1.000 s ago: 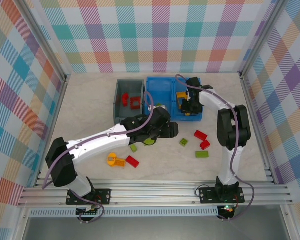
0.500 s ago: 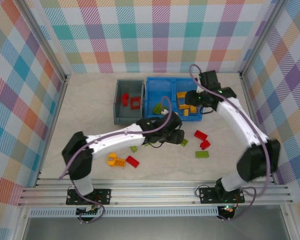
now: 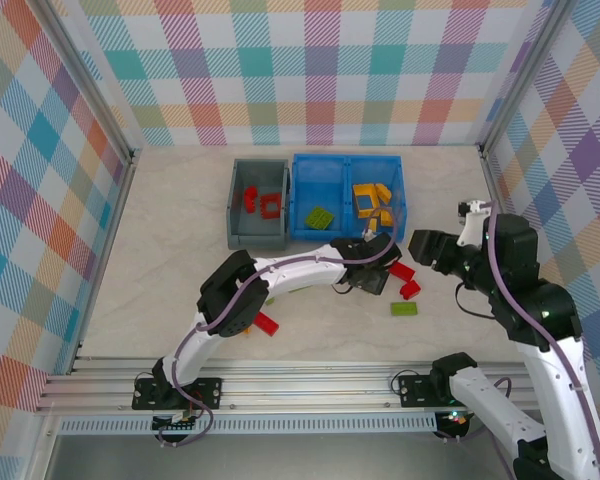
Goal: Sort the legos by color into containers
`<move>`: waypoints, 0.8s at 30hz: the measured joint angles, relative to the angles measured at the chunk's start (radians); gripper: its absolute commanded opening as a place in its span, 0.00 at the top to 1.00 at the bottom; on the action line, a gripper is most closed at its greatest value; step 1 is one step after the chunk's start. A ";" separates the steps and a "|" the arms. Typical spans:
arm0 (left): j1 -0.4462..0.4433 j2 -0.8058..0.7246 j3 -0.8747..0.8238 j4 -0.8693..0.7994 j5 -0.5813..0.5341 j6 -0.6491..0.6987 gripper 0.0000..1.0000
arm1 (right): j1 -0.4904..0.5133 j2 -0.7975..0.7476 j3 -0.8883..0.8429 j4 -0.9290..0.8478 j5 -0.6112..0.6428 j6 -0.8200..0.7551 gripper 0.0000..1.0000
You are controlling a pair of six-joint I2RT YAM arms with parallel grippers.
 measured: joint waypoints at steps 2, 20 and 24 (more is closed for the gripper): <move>-0.001 0.009 0.000 0.000 0.004 0.005 0.30 | 0.000 -0.003 0.000 -0.021 0.000 0.010 0.34; -0.025 0.047 0.005 0.007 0.041 0.007 0.32 | 0.000 0.016 -0.034 -0.034 -0.008 0.026 0.36; -0.026 0.048 0.010 -0.002 0.041 0.008 0.36 | 0.000 0.017 -0.034 -0.034 -0.012 0.029 0.36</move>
